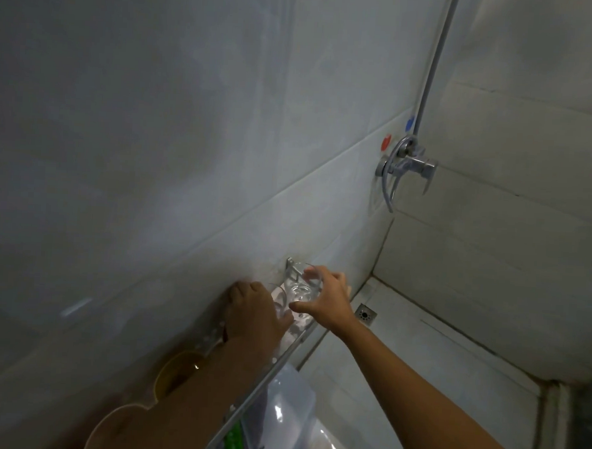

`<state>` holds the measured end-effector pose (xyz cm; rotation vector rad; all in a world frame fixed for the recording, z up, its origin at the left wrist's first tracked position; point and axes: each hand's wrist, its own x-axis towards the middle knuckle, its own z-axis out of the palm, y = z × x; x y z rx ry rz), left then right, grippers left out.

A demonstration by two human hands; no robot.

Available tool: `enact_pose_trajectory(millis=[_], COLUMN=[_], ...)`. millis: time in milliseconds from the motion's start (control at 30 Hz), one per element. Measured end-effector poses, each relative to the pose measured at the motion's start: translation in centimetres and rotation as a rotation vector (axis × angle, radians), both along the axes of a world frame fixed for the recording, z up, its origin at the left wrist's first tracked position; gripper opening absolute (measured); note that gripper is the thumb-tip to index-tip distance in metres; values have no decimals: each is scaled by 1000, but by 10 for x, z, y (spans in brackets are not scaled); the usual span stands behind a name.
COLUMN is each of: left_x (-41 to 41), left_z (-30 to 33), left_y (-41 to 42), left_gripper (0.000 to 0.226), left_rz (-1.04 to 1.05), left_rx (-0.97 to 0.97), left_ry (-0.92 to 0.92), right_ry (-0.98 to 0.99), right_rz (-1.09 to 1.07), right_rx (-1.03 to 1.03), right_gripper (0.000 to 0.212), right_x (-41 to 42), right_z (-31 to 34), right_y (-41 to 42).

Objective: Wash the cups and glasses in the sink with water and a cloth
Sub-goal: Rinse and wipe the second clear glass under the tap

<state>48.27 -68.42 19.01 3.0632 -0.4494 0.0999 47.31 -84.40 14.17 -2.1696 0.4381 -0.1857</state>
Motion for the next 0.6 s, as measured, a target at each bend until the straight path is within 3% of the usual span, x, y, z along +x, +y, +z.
enact_pose_trajectory(millis=[200, 600], left_x=[-28, -43], left_z=[10, 25], left_y=[19, 44], left_gripper=[83, 73], left_rz=[52, 104], left_rx=[10, -135], left_ry=[14, 172], right_ry=[22, 50], right_rz=[39, 37], right_rx=[-121, -37], right_gripper=[72, 77], right_x=[1, 2], right_z=[1, -13], right_y=[-1, 0])
